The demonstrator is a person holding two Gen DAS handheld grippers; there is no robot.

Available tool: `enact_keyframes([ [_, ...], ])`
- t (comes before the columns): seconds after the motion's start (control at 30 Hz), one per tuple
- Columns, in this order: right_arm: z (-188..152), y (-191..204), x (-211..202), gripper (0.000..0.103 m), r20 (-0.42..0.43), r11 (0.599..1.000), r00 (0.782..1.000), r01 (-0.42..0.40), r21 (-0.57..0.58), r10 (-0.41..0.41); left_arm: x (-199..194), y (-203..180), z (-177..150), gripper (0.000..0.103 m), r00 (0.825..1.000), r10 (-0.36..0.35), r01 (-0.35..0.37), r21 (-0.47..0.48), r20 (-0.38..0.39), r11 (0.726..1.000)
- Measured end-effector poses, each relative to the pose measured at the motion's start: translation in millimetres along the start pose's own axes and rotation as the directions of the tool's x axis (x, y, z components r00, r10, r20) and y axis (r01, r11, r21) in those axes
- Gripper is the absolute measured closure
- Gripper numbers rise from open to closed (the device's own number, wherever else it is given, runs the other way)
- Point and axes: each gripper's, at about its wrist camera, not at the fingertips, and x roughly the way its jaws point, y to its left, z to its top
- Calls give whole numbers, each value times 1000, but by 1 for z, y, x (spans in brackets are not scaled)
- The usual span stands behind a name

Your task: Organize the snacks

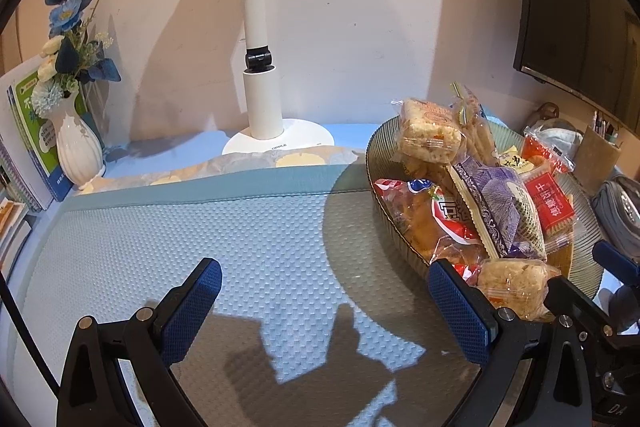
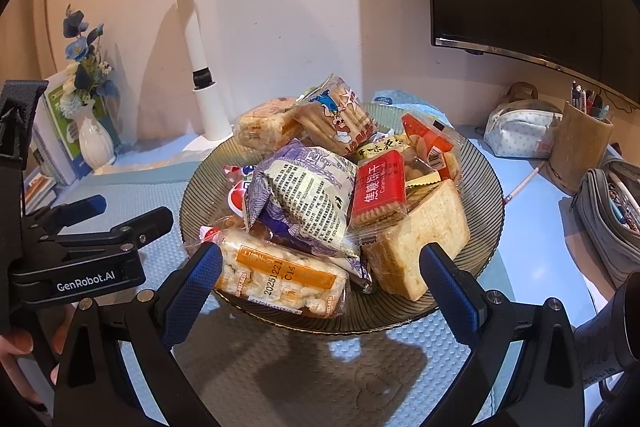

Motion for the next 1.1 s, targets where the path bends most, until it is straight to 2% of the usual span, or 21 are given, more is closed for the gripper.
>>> enact_keyframes([
  [1.1,3,3,0,3,7,1000,1000,10,-3,-10,2,5,4,1,1000,24,-24,0,-16,1000],
])
